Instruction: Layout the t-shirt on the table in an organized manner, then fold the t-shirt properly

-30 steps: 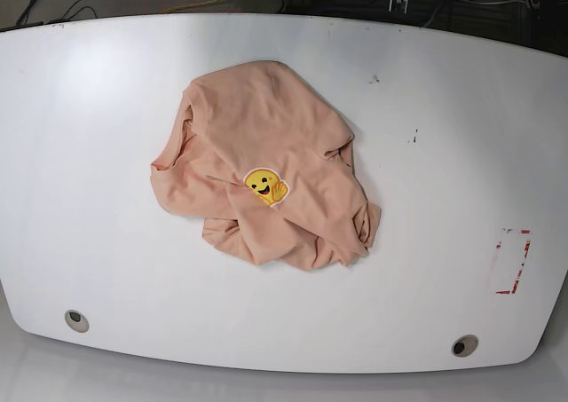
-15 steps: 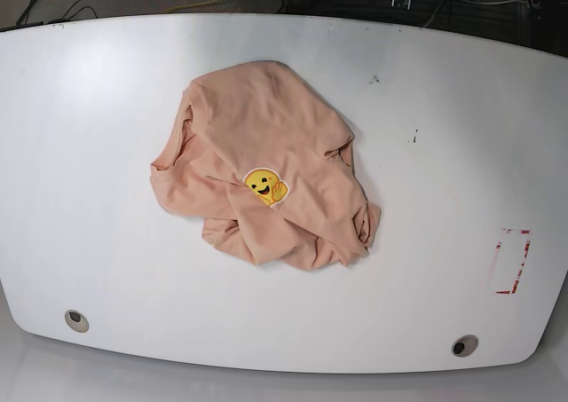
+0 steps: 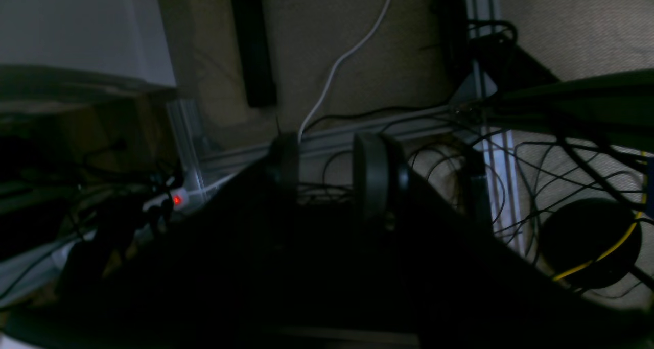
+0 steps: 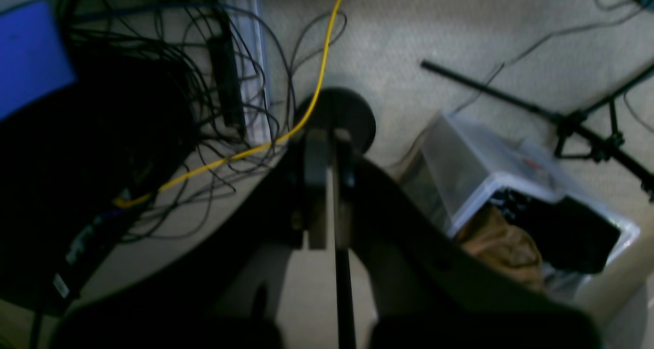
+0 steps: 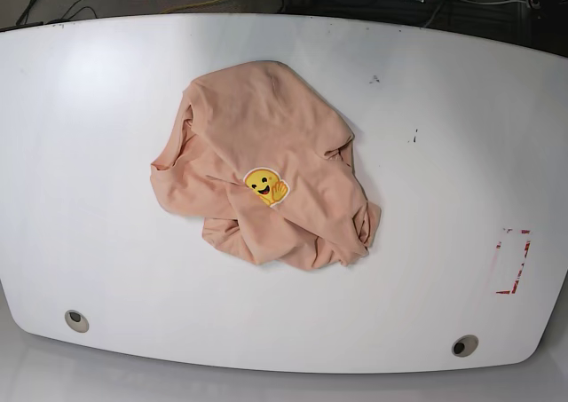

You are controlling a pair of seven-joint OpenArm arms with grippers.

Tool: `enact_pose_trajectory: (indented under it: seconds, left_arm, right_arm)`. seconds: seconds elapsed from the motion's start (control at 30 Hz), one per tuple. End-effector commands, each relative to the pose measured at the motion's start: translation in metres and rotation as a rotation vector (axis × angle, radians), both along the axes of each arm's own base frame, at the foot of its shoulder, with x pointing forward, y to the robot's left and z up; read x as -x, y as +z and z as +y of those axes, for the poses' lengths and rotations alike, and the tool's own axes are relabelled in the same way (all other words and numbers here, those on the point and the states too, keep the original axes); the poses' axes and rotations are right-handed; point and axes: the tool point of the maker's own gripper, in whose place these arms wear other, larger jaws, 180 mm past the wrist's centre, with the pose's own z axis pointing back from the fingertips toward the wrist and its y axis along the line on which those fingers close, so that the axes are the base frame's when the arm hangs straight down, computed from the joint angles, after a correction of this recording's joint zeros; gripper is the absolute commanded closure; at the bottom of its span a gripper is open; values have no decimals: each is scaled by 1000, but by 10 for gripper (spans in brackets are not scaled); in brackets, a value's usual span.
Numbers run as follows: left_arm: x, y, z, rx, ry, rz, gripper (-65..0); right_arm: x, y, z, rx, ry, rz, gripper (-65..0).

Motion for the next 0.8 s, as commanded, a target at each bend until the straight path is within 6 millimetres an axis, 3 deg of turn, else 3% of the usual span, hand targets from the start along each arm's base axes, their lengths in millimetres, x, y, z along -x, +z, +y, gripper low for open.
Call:
enact_pose_trajectory:
  seconds: [0.0,0.33,0.77]
  left_arm:
    - [-3,11,1,0,-8,-39,-154]
    - [-5,25,-6,7,-19,-70,-153]
    - [-8,58,-11,13,-37,-134,-150]
  right_arm:
    - [0,8,-2,0,4,-28,-19]
    - [3,21,-5,3,18,-50,-18]
    - [-13,48,-20,18,36,-130,-16]
